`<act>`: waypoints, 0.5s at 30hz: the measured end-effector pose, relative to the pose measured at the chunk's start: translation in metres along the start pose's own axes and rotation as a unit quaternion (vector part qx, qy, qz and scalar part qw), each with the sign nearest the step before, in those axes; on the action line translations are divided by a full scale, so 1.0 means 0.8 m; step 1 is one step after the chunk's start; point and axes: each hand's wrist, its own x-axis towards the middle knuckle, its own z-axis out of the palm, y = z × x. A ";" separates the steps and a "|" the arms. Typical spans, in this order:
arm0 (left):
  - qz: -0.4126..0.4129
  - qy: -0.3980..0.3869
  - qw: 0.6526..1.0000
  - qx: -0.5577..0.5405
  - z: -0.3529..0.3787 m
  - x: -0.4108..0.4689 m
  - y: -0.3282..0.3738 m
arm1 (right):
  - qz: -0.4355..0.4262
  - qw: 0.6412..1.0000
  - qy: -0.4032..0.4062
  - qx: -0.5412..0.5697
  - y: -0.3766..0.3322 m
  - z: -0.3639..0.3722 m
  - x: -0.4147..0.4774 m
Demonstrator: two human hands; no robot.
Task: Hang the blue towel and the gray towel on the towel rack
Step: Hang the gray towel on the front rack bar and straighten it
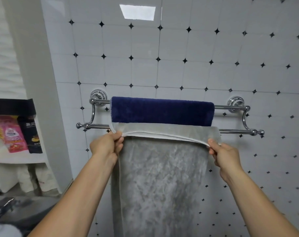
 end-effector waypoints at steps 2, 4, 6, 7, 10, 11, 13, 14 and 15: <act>0.002 -0.010 0.999 0.040 -0.017 -0.001 -0.007 | -0.016 1.000 0.008 -0.005 0.021 -0.011 -0.013; -0.005 -0.036 0.996 0.084 -0.044 -0.002 -0.021 | -0.019 1.000 -0.001 -0.003 0.048 -0.022 -0.027; -0.019 -0.065 0.989 0.133 -0.074 -0.003 -0.044 | -0.009 1.000 -0.005 -0.010 0.078 -0.033 -0.038; -0.024 -0.082 0.985 0.152 -0.089 -0.005 -0.057 | 0.001 1.000 -0.008 -0.017 0.094 -0.037 -0.044; -0.043 -0.124 0.972 0.194 -0.129 -0.005 -0.097 | 0.040 0.998 -0.027 -0.037 0.140 -0.053 -0.063; -0.051 -0.128 0.969 0.207 -0.142 -0.005 -0.110 | 0.053 0.997 -0.029 -0.046 0.156 -0.060 -0.069; -0.072 -0.139 0.961 0.228 -0.166 -0.007 -0.135 | 0.075 0.995 -0.035 -0.062 0.186 -0.073 -0.083; -0.085 -0.141 0.957 0.240 -0.176 -0.009 -0.146 | 0.087 0.993 -0.041 -0.074 0.199 -0.079 -0.090; -0.099 -0.140 0.953 0.251 -0.186 -0.011 -0.156 | 0.100 0.990 -0.046 -0.086 0.210 -0.084 -0.097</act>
